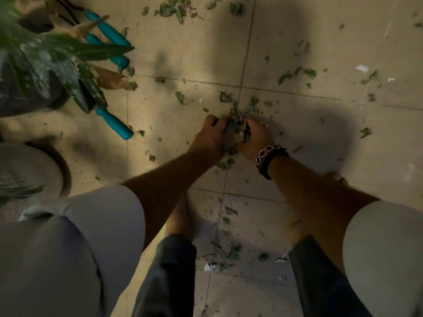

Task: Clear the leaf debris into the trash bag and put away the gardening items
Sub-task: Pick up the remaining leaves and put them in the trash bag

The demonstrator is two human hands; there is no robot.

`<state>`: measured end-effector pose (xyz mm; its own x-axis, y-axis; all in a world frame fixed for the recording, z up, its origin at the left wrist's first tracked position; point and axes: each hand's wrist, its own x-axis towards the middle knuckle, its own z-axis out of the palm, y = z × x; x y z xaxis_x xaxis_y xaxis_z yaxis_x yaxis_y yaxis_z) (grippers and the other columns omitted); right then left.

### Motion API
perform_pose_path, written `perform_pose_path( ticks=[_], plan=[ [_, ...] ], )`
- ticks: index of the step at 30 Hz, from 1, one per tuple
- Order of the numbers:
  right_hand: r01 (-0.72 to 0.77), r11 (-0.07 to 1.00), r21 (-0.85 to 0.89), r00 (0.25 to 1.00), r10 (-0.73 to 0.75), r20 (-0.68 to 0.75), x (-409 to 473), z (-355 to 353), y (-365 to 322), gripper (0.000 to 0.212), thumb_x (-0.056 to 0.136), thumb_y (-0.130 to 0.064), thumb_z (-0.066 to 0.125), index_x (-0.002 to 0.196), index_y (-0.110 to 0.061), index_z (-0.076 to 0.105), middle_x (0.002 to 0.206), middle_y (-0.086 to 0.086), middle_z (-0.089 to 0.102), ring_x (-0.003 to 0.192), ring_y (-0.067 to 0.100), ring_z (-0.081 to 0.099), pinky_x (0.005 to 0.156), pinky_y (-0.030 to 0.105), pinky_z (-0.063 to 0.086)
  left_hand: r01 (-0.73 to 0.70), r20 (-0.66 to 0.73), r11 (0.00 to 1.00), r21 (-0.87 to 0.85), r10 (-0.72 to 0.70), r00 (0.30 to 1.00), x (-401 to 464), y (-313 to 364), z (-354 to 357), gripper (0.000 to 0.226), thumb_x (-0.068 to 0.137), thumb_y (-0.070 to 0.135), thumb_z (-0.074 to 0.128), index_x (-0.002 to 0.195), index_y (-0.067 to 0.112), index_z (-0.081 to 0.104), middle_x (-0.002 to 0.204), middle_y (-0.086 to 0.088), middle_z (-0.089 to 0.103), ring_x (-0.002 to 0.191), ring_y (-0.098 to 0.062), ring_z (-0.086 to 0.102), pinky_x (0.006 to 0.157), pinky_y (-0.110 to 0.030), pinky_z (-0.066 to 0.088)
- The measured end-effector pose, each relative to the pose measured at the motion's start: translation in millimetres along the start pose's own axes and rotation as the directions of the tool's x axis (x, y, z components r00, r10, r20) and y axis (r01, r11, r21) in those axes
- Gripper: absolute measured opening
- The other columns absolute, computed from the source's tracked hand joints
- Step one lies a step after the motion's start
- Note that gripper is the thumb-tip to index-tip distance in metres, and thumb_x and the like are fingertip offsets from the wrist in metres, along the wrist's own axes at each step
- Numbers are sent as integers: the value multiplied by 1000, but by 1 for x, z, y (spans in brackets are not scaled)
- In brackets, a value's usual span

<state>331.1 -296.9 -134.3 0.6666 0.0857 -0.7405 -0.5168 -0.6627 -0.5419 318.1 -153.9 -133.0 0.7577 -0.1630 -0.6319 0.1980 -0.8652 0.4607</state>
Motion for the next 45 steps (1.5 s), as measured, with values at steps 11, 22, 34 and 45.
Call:
perform_pose_path(
  ticks=[11,22,34,45],
  plan=[
    [-11,978,207,1000,11,4,-27,-37,-11,42,83,-14,69,123,-16,59,110,0,65,102,19,61,89,33,49,-56,50,998,-29,58,997,2,35,-25,71,78,3,74,142,5,45,131,-18,50,120,-32,50,99,-31,42],
    [-74,963,261,987,107,-117,-176,-172,-126,43,77,-6,67,117,-22,62,106,-1,69,96,19,66,82,35,57,-179,14,981,-68,181,983,-105,173,-176,76,77,5,76,144,4,43,130,-18,51,119,-32,51,98,-26,39],
    [118,972,203,961,-60,-272,-419,-370,-334,55,77,-3,65,129,-21,59,116,0,64,101,21,59,79,26,47,-294,-159,953,73,302,940,-283,381,-422,67,78,15,79,138,9,50,124,-11,54,111,-25,52,90,-24,37],
    [251,934,254,913,-141,-382,-570,-423,-450,69,71,-2,70,135,-21,53,116,1,65,94,18,65,79,33,57,-377,-269,901,216,426,864,-423,451,-563,76,70,12,82,138,12,50,129,-12,54,120,-27,52,94,-27,40]
  ],
)
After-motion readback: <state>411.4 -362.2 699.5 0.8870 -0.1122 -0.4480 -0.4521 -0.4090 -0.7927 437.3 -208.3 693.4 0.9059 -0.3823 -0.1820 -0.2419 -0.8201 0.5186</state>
